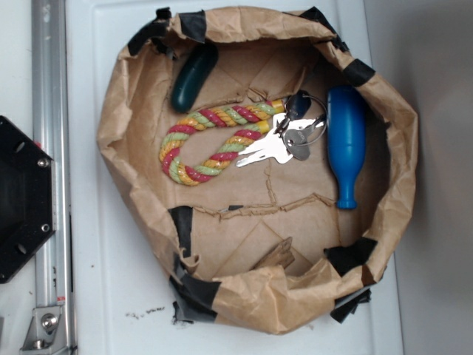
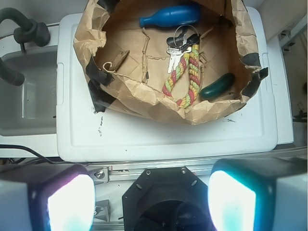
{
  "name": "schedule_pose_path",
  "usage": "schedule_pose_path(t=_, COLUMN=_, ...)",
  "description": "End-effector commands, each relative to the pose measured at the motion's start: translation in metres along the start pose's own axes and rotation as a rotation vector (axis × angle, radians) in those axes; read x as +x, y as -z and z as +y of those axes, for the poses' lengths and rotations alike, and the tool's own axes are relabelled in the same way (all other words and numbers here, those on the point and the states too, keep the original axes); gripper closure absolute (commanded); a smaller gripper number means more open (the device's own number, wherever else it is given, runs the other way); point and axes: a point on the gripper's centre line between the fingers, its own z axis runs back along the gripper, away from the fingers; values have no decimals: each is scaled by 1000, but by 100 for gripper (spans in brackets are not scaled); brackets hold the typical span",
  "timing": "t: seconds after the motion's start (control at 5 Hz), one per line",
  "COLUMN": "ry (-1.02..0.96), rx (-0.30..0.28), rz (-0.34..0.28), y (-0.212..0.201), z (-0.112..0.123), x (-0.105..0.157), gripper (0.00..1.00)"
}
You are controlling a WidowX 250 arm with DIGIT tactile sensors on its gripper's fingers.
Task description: Grab the wood chip.
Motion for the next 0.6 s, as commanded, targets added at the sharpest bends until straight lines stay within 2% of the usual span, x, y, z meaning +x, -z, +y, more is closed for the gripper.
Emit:
schedule_pose_path(t=0.0, ry=0, rx=0, rz=0, y=0, z=0, x=0, gripper=0)
schedule_pose_path(t=0.2, ry=-110, rx=80, rz=31, y=45, z=1, x=45, gripper=0)
schedule_pose_path(t=0.4, ry=-358, rx=111, rz=68, y=85, z=19, x=88, gripper=0)
